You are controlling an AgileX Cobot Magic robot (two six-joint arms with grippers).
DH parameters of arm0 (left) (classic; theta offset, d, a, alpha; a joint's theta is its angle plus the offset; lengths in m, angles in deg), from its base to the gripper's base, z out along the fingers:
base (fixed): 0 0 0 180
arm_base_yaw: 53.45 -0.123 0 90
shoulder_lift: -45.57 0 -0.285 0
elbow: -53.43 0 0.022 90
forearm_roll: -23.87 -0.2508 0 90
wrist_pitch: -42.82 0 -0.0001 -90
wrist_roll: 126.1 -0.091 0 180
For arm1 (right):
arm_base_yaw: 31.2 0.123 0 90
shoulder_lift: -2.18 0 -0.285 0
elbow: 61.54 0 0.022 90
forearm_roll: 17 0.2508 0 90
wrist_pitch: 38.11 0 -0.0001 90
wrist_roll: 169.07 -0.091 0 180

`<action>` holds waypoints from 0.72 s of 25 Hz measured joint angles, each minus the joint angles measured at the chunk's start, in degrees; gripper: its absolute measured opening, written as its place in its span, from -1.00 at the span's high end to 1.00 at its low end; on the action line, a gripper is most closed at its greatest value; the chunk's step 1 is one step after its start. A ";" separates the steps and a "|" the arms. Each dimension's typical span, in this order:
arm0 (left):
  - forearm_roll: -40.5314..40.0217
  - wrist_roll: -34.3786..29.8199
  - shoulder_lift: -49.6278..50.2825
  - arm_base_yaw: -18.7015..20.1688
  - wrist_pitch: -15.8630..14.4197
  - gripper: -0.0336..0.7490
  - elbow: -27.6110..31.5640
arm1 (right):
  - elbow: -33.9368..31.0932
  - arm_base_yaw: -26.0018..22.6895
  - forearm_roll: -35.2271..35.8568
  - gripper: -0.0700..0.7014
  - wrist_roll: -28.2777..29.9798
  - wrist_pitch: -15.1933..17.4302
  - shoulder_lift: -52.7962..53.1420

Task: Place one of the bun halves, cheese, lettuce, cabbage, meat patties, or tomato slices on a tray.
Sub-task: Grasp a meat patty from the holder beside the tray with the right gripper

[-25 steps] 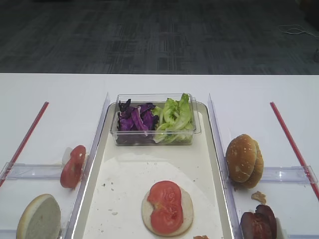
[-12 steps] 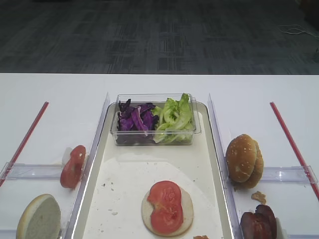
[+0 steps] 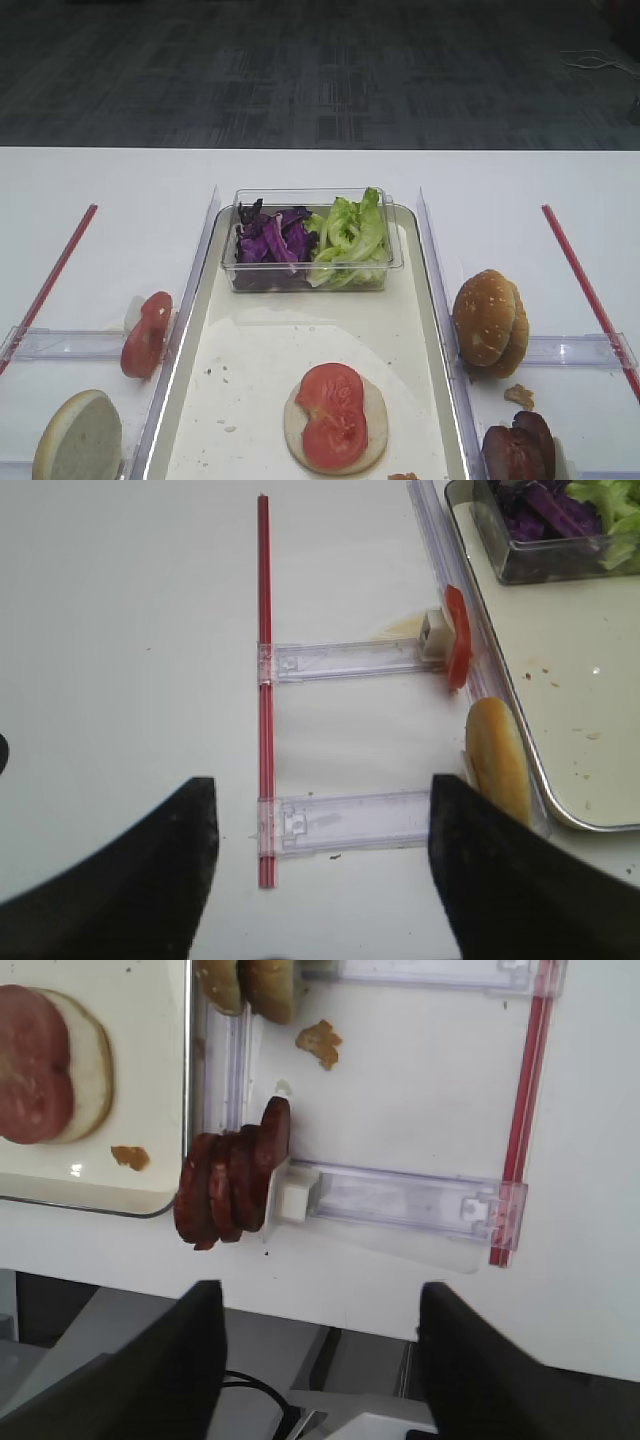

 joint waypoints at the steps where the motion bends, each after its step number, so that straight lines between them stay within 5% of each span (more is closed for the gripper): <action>1: 0.00 0.00 0.00 0.00 0.00 -0.18 0.00 | 0.00 0.00 0.37 -0.40 -0.09 0.00 -0.37; 10: 0.00 0.00 0.00 0.00 0.00 -0.18 0.00 | 0.00 0.55 4.41 -0.37 0.02 -0.20 -0.79; 18: 0.00 0.00 0.00 0.00 0.00 -0.18 0.00 | 0.09 11.61 3.94 -0.37 -4.88 -0.23 -6.08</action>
